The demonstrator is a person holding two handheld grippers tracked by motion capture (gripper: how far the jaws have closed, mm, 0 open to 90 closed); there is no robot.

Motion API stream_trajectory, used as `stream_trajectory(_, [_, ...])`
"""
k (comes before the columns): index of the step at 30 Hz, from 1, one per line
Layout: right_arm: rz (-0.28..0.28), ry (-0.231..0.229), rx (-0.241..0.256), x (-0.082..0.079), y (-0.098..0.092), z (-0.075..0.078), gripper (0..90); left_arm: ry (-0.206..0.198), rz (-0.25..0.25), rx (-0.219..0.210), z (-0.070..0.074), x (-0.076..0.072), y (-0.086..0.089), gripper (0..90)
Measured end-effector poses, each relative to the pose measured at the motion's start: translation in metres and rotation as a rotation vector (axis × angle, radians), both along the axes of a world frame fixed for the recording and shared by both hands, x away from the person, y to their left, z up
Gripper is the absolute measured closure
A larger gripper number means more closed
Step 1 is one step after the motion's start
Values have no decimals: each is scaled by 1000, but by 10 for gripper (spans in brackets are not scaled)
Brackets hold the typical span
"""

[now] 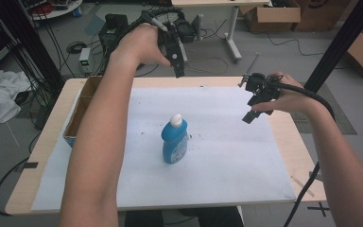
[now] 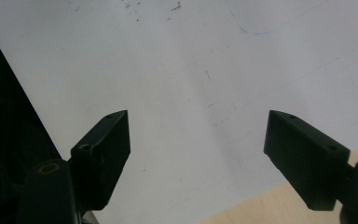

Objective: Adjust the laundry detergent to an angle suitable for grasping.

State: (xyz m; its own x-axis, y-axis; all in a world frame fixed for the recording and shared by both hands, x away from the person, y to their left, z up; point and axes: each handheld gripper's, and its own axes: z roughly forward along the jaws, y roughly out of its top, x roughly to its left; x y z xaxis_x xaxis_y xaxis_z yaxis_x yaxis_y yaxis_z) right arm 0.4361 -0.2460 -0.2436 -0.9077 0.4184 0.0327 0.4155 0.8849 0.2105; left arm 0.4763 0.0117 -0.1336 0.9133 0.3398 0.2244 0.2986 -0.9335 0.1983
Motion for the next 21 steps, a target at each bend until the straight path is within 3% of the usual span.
stream_trajectory(8, [-3, -2, 15, 3, -3, 1, 226, -12, 7, 7, -3, -2, 2, 121])
stream_trajectory(21, [5, -2, 22, 4, -4, 1, 226, 19, 7, 20, -2, -8, 4, 117])
